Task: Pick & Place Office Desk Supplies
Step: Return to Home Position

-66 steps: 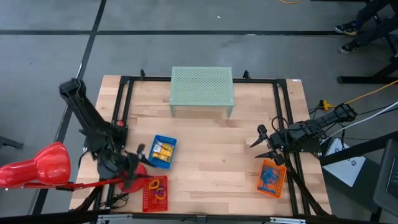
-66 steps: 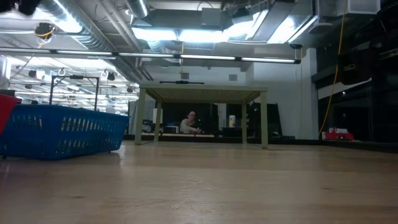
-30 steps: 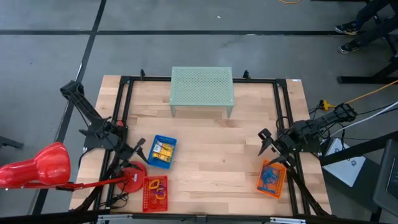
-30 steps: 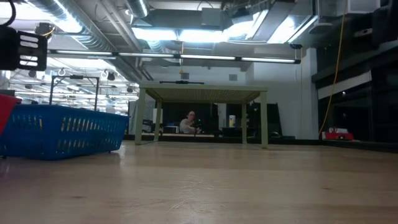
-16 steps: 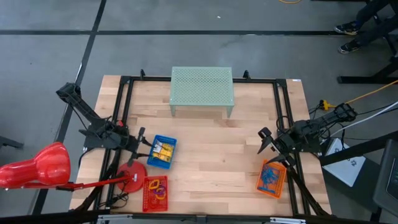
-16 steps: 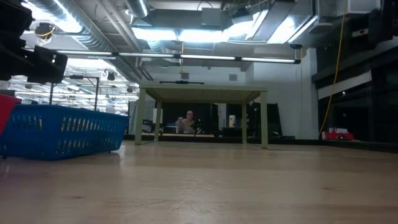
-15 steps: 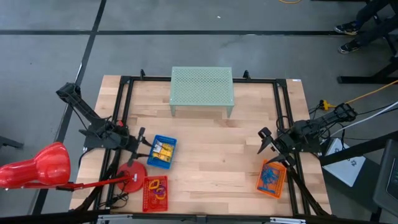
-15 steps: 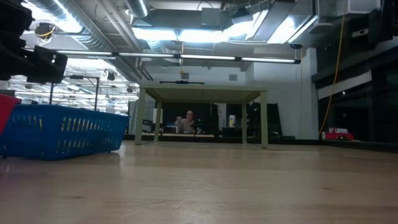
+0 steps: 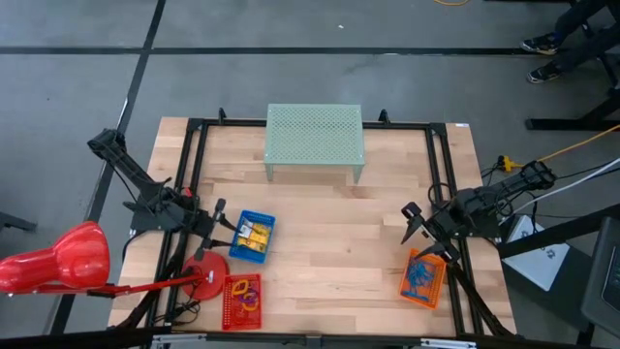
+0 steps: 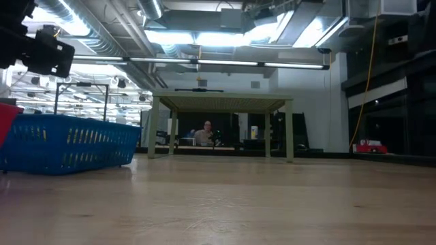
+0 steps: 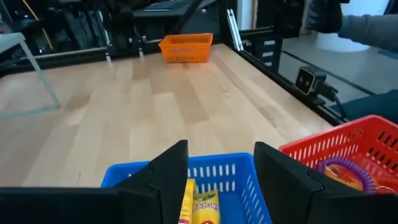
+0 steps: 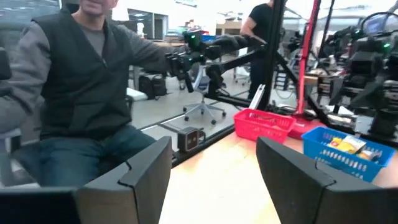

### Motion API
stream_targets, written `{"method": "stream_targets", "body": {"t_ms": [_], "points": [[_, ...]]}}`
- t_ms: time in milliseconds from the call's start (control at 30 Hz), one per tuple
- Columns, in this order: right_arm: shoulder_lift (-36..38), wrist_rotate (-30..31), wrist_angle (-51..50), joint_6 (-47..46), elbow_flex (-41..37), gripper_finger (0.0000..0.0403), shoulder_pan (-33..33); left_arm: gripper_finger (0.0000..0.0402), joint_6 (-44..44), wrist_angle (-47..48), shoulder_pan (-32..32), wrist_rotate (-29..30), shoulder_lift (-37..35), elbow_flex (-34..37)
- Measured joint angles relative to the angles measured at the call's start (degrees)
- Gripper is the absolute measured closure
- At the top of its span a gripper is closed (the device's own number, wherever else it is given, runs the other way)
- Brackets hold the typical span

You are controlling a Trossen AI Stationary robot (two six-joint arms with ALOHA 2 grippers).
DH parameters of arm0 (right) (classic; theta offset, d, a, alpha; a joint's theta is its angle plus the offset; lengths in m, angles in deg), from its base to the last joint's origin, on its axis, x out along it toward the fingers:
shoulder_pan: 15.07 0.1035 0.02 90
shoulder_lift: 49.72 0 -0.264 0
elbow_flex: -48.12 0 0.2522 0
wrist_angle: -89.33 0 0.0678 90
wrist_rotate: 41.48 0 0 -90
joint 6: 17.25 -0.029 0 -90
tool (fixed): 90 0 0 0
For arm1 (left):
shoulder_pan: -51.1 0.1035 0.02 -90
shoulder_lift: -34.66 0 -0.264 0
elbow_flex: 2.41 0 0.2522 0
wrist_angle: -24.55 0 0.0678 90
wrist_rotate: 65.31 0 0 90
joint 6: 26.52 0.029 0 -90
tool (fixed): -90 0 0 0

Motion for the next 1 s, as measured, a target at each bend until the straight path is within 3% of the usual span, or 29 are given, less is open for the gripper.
{"method": "stream_targets", "body": {"t_ms": [100,300,433,567,767,1000], "points": [[-0.1,-0.8,-0.9,-0.1,0.0,0.0167,0.0,0.0221,0.0,-0.1,-0.8,0.4,-2.6,1.0],[-0.3,-0.8,-8.7,0.0,0.0,0.0167,0.0,0.0221,0.1,0.2,1.4,-4.2,-15.2,4.2],[-3.7,-0.5,-8.4,2.8,-0.1,0.0167,0.0,0.0221,-0.1,-1.5,3.3,-6.3,-23.5,4.2],[-7.3,-0.3,-8.6,3.2,-0.1,0.0167,0.0,0.0221,0.0,-8.8,5.0,-5.2,-23.6,4.3],[-9.4,-0.8,-7.5,3.6,0.0,0.0167,0.0,0.0221,-0.4,-8.7,7.4,-4.6,-23.6,4.3],[-9.4,-0.8,-7.5,14.5,0.0,0.0167,0.0,0.0221,-0.4,-8.0,9.1,-4.4,-23.6,4.4]]}}
